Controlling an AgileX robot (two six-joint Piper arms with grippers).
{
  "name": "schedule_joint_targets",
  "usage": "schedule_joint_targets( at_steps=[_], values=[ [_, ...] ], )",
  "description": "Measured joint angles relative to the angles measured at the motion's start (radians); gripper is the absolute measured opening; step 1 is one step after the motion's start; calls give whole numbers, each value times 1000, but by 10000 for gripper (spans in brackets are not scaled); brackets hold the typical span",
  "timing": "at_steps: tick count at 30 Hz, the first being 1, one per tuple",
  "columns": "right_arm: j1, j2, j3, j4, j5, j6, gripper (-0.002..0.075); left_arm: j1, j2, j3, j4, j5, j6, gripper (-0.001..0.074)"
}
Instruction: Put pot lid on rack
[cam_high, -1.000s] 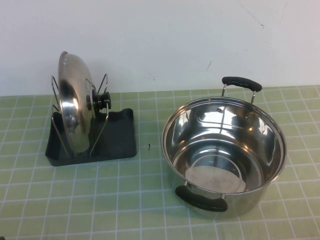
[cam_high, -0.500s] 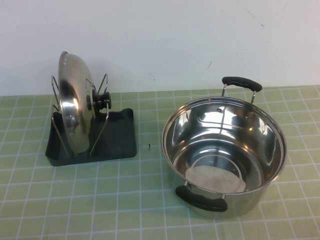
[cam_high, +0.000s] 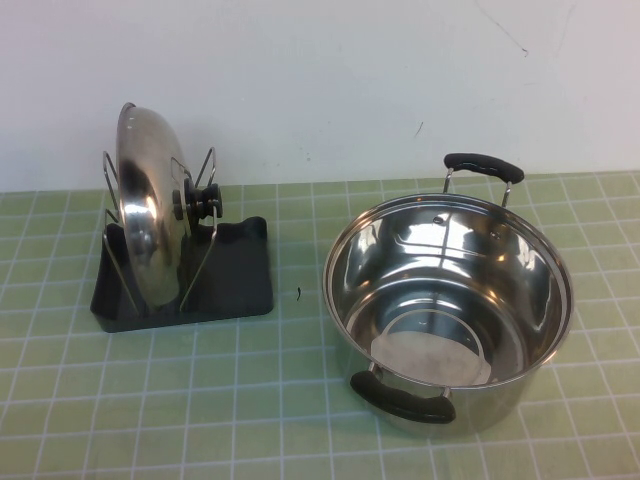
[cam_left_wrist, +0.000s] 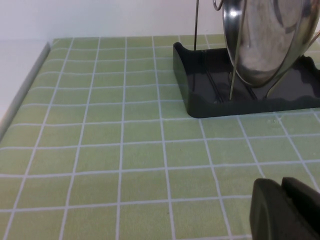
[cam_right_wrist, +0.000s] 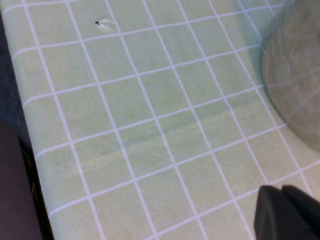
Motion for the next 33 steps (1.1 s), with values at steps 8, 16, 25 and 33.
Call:
schedule_joint_targets(
  at_steps=[8,16,25,33],
  values=[
    [0,0,0,0,0,0,-1,0,0,0,0,0,-73,-1],
    [0,0,0,0,0,0,-1,0,0,0,0,0,-75,-1],
    [0,0,0,0,1,0,-1,0,0,0,0,0,-75,-1],
    [0,0,0,0,1,0,-1,0,0,0,0,0,-76,-1]
  ],
)
